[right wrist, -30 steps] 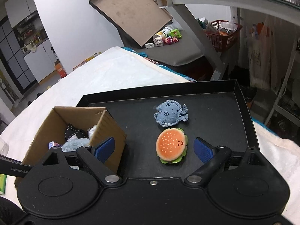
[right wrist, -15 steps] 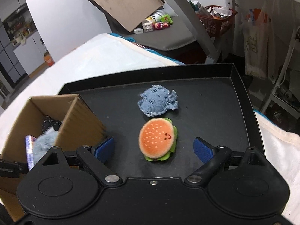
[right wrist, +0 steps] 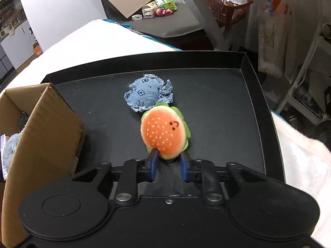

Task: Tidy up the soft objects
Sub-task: 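Move the right gripper to the burger plush and grasp it, then carry the burger plush with the right gripper into the box and release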

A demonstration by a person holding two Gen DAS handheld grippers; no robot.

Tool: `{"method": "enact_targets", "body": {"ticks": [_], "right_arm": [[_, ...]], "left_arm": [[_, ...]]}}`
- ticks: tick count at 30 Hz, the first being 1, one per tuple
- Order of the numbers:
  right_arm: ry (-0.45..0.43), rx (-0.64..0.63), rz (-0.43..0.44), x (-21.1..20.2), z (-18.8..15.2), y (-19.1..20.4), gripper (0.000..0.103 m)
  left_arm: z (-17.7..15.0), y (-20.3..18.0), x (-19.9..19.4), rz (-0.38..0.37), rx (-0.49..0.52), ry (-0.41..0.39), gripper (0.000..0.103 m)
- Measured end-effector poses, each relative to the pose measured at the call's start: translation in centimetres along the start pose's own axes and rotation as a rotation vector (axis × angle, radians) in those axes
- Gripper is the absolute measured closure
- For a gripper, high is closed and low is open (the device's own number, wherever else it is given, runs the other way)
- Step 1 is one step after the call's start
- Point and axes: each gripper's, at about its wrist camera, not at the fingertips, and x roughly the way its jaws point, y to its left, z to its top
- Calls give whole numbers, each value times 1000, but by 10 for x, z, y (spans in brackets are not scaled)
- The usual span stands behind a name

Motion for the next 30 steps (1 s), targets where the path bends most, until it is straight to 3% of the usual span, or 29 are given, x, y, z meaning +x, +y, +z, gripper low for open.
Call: {"method": "enact_targets", "body": {"ticks": [8,19,30], "right_arm": [[-2,30,23,-11,-1,-5,97],[-28,47,19,-28,-8,-9,100],[-63,-39,32,-48,-2,3,101]], "left_arm": [[-7,5,-5,-17,-5,-12,49],[-12,13,-15,-31,-15,-34,49],[-12,28,-18,-64,-52,-46,49]]}}
